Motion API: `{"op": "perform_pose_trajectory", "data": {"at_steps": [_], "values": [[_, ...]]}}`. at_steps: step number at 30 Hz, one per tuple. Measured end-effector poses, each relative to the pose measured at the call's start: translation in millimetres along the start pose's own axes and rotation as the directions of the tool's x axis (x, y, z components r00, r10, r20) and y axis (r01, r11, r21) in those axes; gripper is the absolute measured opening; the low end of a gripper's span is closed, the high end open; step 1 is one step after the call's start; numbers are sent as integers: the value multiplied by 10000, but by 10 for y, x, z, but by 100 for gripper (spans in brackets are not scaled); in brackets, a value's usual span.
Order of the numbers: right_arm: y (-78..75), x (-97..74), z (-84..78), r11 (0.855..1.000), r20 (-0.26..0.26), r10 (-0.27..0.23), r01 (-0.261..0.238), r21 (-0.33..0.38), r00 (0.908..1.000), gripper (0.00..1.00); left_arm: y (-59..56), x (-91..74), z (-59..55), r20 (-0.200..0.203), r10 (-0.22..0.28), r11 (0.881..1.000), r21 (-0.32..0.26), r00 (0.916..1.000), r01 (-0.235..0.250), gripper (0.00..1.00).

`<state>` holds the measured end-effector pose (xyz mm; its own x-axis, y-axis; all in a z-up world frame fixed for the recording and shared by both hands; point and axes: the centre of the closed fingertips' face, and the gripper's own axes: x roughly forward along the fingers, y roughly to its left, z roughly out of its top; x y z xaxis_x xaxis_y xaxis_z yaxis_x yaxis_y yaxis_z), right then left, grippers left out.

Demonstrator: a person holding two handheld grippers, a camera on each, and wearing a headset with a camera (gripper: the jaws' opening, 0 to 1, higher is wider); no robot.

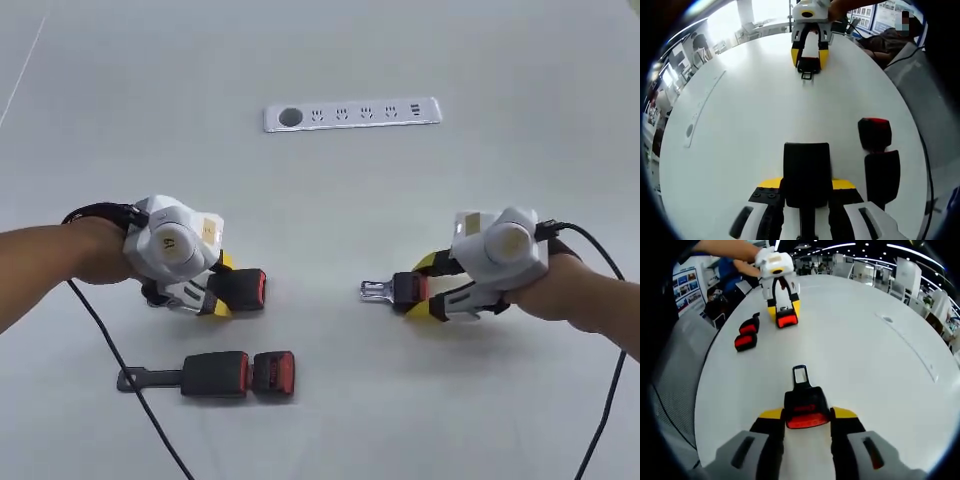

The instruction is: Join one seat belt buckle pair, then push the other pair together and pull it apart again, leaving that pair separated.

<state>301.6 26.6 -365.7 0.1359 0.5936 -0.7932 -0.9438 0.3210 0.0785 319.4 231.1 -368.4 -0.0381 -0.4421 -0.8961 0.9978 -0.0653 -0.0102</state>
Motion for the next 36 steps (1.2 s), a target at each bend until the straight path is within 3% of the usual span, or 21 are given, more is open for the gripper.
{"op": "perform_pose_trajectory", "data": {"at_steps": [4,5,6,8,10,12,15,17,19,20,21,22,23,24,27,28,29,30,31,33,36], "values": [[14,4,23,9997,-251,11,-17,-262,9997,36,-8,-3,12,-1,48,10000,-27,10000,-48,35],[10,-5,1,9994,-321,-110,99,-346,9994,38,1,-5,13,52,229,9986,-469,9997,-226,35],[-43,-17,-20,9955,-534,-548,504,-797,9971,43,22,-13,22,115,385,9988,-295,9992,-381,37],[-60,-37,25,9954,-21,-760,757,-592,9971,62,-11,-62,83,403,449,9984,-359,9982,-434,48],[-132,-87,93,9924,482,-1205,1215,-170,9915,66,-11,-108,155,811,583,9960,-716,9950,-526,59],[-197,-159,116,9855,748,-1698,1697,82,9826,68,26,-188,220,1235,1022,9869,-1367,9871,-851,65],[-240,-253,133,9694,1150,-2319,2197,1098,9659,76,56,-306,288,1836,1716,9598,-2527,9679,-1223,68],[-266,-328,153,9543,1415,-2852,2671,1344,9480,76,41,-353,239,1745,2041,9309,-3390,9633,-1358,71],[-259,-366,126,9432,1346,-3145,2933,1561,9397,76,22,-386,241,1915,2262,9197,-3650,9551,-1446,73],[-256,-398,137,9317,1432,-3405,3129,1847,9293,77,9,-419,249,2050,2521,9110,-3800,9457,-1605,74],[-253,-431,143,9219,1592,-3622,3277,2068,9184,78,13,-454,252,2134,2792,8995,-3994,9362,-1772,76],[-250,-472,168,9087,1749,-3908,3484,2298,9037,79,22,-502,256,2269,3210,8757,-4409,9195,-1969,79],[-228,-516,166,8948,1844,-4171,3665,2550,8899,81,10,-553,273,2479,3553,8334,-5208,9013,-1853,83],[-211,-530,183,8888,1952,-4271,3701,2704,8829,82,-6,-583,290,2648,3704,8079,-5648,8903,-1681,87],[-154,-618,155,8634,1895,-4742,4121,2911,8598,85,28,-726,223,2551,4747,7594,-6026,8424,-2455,95],[-141,-641,159,8550,1926,-4851,4164,3093,8530,86,-25,-773,236,2642,4918,7300,-6445,8297,-2274,96],[-118,-678,177,8429,2058,-5007,4194,3371,8408,88,-46,-806,245,2700,5058,7097,-6702,8193,-2173,97],[-111,-688,183,8391,2096,-5060,4211,3445,8367,89,-53,-846,248,2711,5277,6956,-6819,8050,-2263,98],[-85,-732,190,8291,2153,-5209,4297,3578,8260,90,-69,-914,242,2675,5649,6781,-6895,7806,-2545,100],[-39,-806,220,8100,2315,-5497,4442,3828,8027,90,-166,-979,248,2657,5887,6378,-7328,7634,-2369,100],[66,-897,227,7897,2351,-5773,4615,4042,7819,91,-314,-1025,206,2477,6088,6119,-7513,7537,-2474,100]]}}
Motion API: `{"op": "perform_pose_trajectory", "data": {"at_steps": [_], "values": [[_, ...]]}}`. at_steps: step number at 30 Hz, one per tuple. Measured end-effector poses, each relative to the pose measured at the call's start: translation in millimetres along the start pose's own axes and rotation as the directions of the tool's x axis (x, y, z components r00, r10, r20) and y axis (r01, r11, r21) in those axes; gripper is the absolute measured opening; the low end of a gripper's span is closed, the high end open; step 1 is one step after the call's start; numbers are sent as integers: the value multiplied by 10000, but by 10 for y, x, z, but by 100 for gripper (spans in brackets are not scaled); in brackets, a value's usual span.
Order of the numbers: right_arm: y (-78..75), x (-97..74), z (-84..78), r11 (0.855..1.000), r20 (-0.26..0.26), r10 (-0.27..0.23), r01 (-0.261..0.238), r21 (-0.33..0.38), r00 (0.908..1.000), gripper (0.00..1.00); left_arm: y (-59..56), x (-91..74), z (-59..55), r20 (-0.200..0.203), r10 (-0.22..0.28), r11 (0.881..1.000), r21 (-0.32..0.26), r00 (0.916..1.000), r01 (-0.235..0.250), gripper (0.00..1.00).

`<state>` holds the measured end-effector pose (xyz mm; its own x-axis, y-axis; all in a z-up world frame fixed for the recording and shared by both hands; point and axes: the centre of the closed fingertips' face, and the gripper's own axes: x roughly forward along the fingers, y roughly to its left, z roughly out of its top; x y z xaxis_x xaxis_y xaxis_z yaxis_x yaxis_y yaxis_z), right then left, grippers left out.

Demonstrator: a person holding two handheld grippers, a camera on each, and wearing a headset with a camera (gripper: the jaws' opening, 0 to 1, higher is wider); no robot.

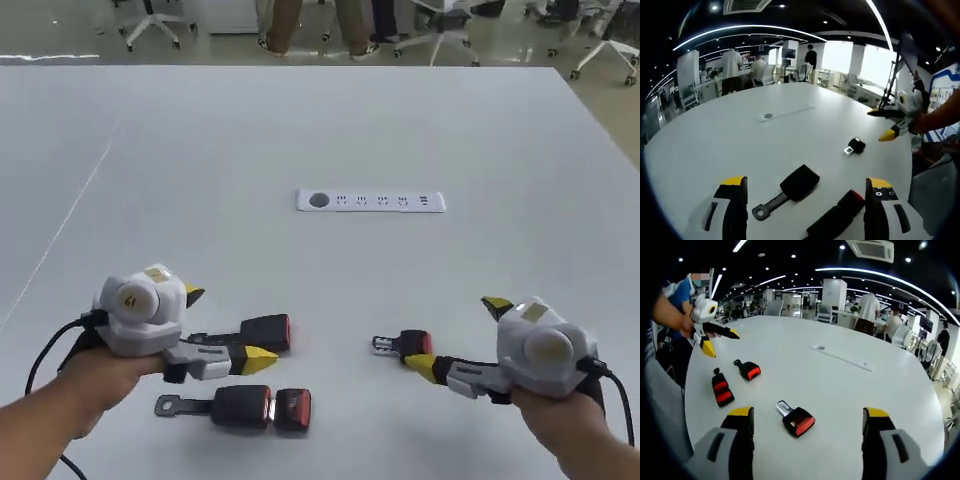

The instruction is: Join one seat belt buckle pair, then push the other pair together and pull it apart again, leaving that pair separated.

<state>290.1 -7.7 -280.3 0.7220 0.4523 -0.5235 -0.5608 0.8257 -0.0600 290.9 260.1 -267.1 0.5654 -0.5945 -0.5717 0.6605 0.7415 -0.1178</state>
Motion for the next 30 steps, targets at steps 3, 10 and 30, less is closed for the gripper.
{"op": "perform_pose_trajectory", "data": {"at_steps": [3,10,30], "values": [[54,-97,8,9998,155,-108,105,151,9998,92,-94,-167,-32,361,326,9986,-420,9988,-310,100],[171,-366,-72,9980,291,-430,415,478,9987,93,-280,-530,-218,595,802,9912,-1101,9950,-733,100],[557,-1142,-617,9964,-22,-505,505,680,9987,93,-519,-1282,-945,307,1621,9691,-1931,9863,-1533,96]]}}
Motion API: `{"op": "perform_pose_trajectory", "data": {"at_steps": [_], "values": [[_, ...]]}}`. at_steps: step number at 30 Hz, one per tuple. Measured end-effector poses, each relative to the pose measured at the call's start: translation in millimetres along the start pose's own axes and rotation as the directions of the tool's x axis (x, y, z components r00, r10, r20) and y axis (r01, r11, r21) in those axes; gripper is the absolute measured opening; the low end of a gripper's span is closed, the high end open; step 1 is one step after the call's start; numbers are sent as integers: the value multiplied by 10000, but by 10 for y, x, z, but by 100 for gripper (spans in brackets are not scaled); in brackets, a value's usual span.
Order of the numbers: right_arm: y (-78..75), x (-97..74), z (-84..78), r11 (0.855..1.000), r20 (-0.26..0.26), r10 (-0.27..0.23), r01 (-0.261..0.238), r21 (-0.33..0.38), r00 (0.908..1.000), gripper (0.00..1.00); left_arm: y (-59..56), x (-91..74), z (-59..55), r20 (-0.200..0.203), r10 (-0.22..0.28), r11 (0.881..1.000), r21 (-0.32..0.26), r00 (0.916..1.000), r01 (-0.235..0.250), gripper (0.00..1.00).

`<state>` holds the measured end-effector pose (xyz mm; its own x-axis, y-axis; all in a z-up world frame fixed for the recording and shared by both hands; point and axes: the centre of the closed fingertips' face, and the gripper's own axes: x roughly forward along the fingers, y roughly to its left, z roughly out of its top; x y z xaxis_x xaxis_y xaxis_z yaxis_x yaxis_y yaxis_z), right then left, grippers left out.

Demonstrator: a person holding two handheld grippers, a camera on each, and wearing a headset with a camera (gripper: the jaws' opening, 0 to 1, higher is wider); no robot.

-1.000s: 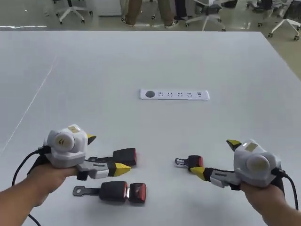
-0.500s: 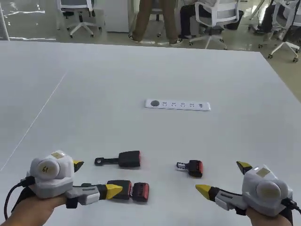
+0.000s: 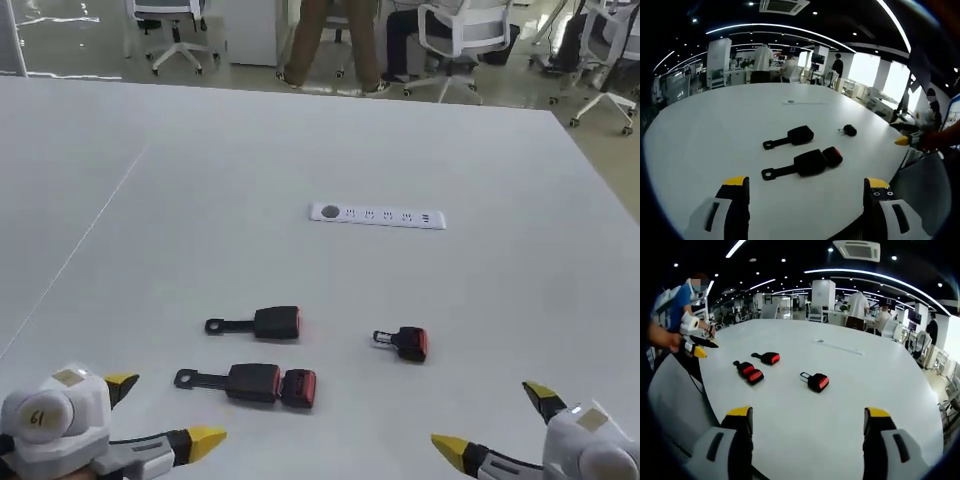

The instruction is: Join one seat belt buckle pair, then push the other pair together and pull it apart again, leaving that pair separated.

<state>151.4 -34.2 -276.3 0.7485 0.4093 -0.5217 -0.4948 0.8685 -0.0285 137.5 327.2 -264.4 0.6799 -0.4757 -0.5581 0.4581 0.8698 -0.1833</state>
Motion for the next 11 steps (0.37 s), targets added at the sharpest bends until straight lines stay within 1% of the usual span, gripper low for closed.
{"op": "perform_pose_trajectory", "data": {"at_steps": [2,4,7,9,11], "values": [[2,-41,-45,10000,-57,-55,56,82,10000,93,-21,-27,-28,-43,10,10000,9,10000,-10,96],[6,-68,-66,9999,-66,-101,102,79,9999,93,-41,-44,-14,63,35,10000,-29,10000,-35,96],[-3,-80,-81,9998,-118,-165,166,82,9998,93,-68,-44,16,129,14,10000,-57,9999,-13,96],[-9,-82,-75,9998,-77,-205,206,80,9998,93,-74,-40,42,201,-5,10000,32,9998,4,97],[-12,-82,-65,9996,-29,-260,260,78,9997,93,-75,-33,97,417,-44,10000,58,9991,42,97]]}}
